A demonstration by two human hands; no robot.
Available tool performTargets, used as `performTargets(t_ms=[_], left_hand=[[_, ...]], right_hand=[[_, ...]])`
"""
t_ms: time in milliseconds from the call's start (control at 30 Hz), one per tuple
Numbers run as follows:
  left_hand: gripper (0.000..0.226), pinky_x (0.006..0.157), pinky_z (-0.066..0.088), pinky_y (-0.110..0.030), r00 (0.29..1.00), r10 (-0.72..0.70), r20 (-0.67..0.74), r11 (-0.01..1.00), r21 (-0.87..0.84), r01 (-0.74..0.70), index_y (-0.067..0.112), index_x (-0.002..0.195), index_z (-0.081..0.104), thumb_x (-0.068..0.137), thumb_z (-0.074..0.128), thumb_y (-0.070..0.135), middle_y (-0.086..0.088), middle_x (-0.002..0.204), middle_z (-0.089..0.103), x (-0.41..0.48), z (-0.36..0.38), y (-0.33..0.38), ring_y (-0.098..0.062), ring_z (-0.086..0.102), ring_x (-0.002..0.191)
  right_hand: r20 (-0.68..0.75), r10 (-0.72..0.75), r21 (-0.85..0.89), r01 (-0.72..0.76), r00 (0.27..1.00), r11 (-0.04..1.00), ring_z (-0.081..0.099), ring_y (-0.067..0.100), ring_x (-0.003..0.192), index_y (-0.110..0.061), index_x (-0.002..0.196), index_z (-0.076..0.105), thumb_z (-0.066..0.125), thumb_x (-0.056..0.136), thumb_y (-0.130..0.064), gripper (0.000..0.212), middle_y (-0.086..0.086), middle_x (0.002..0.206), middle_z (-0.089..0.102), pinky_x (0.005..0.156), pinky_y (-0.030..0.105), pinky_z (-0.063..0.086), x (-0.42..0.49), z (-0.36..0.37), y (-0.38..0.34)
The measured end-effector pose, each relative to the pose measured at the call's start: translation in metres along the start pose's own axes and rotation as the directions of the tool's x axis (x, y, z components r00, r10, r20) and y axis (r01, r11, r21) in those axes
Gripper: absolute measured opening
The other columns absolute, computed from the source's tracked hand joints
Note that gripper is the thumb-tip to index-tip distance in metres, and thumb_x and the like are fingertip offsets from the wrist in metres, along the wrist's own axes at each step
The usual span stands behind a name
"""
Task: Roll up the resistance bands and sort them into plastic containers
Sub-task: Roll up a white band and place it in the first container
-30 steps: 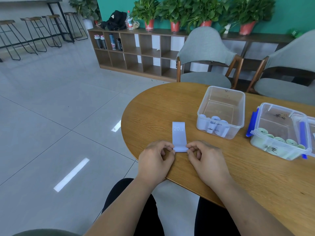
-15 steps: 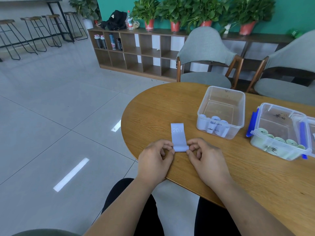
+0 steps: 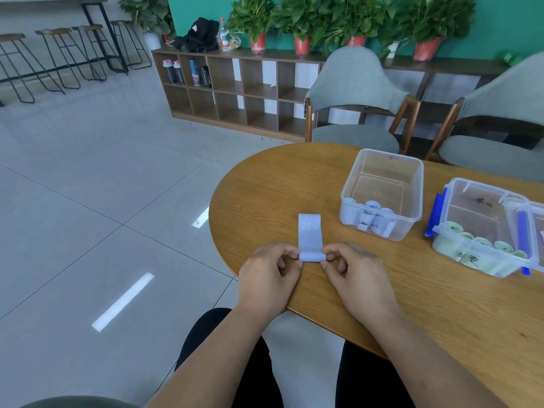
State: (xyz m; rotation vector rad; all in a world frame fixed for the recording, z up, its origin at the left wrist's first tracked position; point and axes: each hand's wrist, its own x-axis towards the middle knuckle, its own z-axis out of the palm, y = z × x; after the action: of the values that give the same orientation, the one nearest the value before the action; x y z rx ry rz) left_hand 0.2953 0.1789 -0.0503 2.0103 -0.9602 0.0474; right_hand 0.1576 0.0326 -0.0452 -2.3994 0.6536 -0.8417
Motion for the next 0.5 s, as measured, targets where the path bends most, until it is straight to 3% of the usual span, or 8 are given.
performTargets(t_ms=[200,500], left_hand=[[0.017,0.072,0.054,-0.027,0.999,-0.030,0.013,0.997,-0.065,0.030,0.040,0.104,0.073,0.089,0.080,0.033,0.029,0.095,0.071,0.0000,0.0003,0.0006,-0.012,0.063,0.082],[0.013,0.069,0.052,-0.024,1.000,0.013,-0.008,1.000,-0.019,-0.013,0.038,0.102,0.075,0.090,0.079,0.035,0.025,0.091,0.069,0.0001,0.0003,0.0011,-0.010,0.061,0.084]], right_hand=[[0.005,0.023,0.036,-0.023,1.000,0.999,0.063,0.009,0.074,-0.031,0.118,0.071,0.079,0.091,-0.021,0.030,-0.021,0.090,0.068,0.071,0.029,0.056,-0.0003,-0.0002,0.0002],[-0.005,0.006,0.008,-0.006,1.000,1.000,0.062,0.008,0.073,-0.029,0.108,0.074,0.077,0.092,-0.023,0.017,-0.024,0.085,0.063,0.068,0.030,0.056,-0.0003,-0.0005,-0.0010]])
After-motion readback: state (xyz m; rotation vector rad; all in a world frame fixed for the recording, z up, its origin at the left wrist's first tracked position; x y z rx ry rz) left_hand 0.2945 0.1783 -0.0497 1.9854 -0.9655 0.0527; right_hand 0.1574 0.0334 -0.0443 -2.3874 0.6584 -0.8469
